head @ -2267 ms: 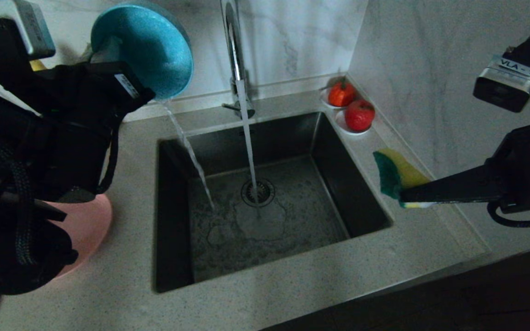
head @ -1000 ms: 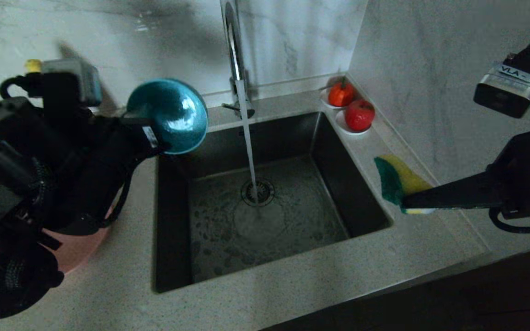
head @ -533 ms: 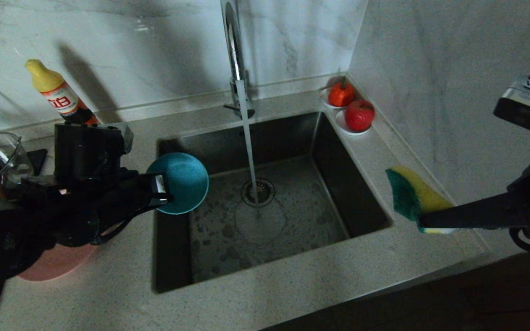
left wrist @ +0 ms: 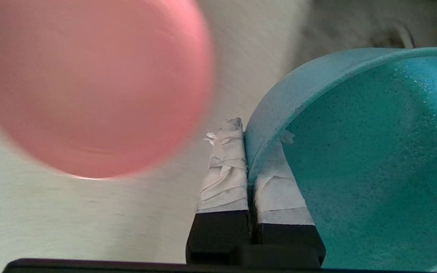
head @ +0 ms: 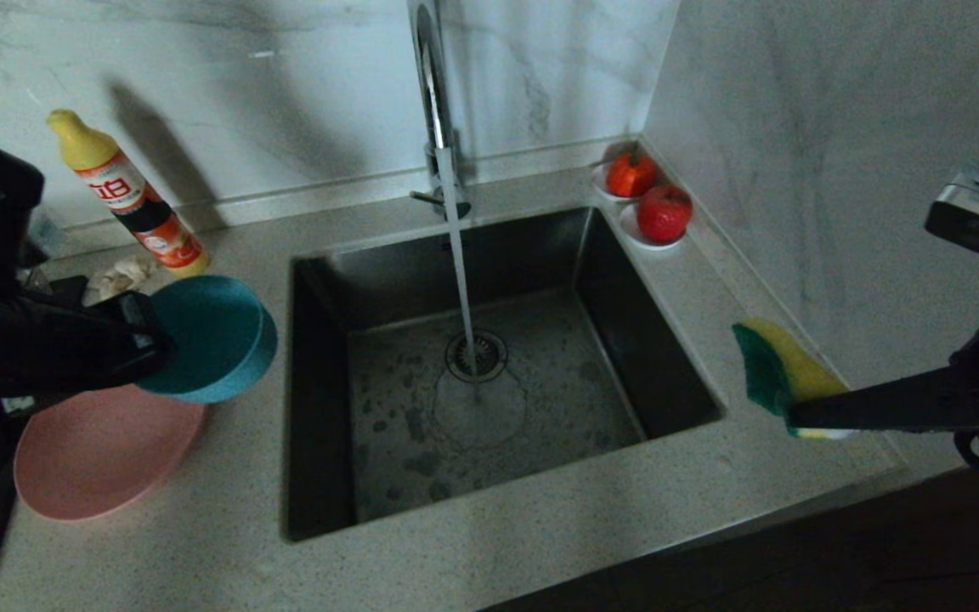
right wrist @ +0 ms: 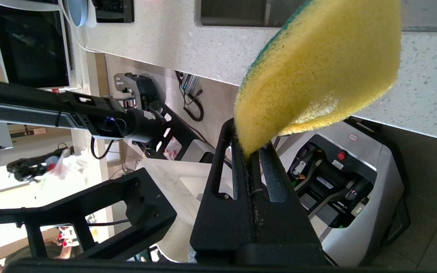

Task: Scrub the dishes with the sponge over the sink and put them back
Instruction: Place the bowl on the table

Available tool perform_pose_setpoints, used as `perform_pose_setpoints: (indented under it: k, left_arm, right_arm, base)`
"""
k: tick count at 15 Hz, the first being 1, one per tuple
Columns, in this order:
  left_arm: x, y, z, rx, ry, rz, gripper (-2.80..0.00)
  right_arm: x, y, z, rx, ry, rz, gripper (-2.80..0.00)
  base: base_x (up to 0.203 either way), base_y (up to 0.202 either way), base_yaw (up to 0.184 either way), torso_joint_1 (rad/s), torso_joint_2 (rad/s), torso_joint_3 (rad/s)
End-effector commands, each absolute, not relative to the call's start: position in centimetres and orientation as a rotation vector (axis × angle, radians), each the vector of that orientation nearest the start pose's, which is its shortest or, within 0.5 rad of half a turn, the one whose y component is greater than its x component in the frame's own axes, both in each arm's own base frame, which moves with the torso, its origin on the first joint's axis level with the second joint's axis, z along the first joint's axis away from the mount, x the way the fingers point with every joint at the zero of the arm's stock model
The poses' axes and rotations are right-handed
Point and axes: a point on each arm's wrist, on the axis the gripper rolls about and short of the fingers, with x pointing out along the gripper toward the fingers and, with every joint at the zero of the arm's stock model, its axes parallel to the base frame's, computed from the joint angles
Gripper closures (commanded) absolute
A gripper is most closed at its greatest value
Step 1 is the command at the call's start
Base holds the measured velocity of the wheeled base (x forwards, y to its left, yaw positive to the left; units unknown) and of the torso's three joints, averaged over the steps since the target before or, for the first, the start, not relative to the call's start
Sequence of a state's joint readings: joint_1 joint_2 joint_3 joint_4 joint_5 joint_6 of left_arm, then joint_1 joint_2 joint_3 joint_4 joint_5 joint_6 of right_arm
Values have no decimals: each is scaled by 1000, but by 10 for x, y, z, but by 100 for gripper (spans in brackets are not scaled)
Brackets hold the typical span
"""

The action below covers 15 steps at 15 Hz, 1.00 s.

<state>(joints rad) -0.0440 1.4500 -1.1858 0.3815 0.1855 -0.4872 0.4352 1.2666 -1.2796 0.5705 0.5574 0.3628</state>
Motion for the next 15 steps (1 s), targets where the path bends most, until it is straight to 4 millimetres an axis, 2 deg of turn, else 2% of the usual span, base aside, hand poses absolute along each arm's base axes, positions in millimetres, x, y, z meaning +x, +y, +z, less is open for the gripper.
perform_pose_setpoints:
  k: [1,7,10,15]
  left_arm:
    - [225,22,273,-429,537,397,0]
    - [208,83,278,-466,463,661,0]
    - [211,106,271,-502,471,751,0]
    - [201,157,254,-608,487,925,0]
  right_arm:
    - [147,81,312,361,752,850,0]
    - [153,78,304,350,762,820,0]
    - [152,76,305,341,751,818,0]
    - [154,76,303,341,758,818,0]
  base:
    - [0,0,0,0,0,0]
    - [0,0,0,0,0,0]
    - [0,0,0,0,0,0]
    - [0,0,0,0,0,0]
